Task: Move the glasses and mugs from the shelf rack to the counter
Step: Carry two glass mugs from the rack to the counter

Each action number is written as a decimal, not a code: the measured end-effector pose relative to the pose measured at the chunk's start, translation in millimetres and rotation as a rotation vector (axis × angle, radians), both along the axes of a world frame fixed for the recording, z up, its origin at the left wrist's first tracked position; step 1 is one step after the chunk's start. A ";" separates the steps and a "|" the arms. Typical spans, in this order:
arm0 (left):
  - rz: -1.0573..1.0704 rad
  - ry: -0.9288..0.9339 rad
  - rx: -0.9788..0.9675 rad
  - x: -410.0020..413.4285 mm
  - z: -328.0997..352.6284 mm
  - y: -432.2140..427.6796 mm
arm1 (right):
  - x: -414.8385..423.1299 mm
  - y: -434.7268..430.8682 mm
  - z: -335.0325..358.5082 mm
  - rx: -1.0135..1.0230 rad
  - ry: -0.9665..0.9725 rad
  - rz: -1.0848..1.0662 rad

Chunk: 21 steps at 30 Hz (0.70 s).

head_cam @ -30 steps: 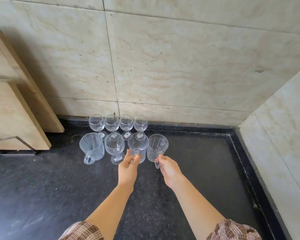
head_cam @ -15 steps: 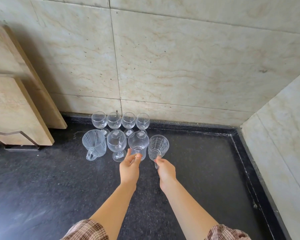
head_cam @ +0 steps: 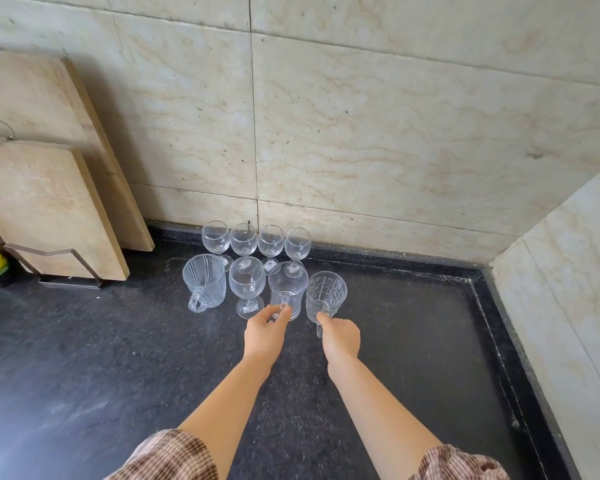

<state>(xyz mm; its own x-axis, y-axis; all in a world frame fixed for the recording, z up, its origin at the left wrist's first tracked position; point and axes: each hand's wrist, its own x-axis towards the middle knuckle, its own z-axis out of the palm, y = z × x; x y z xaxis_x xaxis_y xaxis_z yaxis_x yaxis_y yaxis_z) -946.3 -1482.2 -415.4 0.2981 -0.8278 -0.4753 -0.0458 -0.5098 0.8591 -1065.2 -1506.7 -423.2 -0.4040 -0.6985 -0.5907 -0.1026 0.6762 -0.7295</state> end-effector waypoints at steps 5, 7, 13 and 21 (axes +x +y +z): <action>0.019 -0.116 0.030 16.6 10.4 25.9 | 11.4 16.0 3.9 0.006 -0.077 -0.080; 0.033 -0.160 0.026 28.6 16.3 38.6 | 19.5 25.8 8.3 -0.008 -0.080 -0.070; 0.052 -0.390 -0.005 86.6 30.8 99.8 | 66.0 69.1 32.4 -0.109 -0.007 0.280; 0.159 -0.678 -0.027 183.2 70.1 242.4 | 168.6 190.0 76.6 -0.413 0.241 0.912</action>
<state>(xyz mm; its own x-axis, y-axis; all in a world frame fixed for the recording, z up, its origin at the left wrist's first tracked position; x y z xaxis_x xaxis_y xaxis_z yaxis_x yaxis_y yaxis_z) -763.1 -1239.8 -345.3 0.6404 -0.7584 -0.1210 -0.5033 -0.5335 0.6797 -896.6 -1316.8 -346.6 0.3060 -0.9289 -0.2084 -0.6255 -0.0311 -0.7796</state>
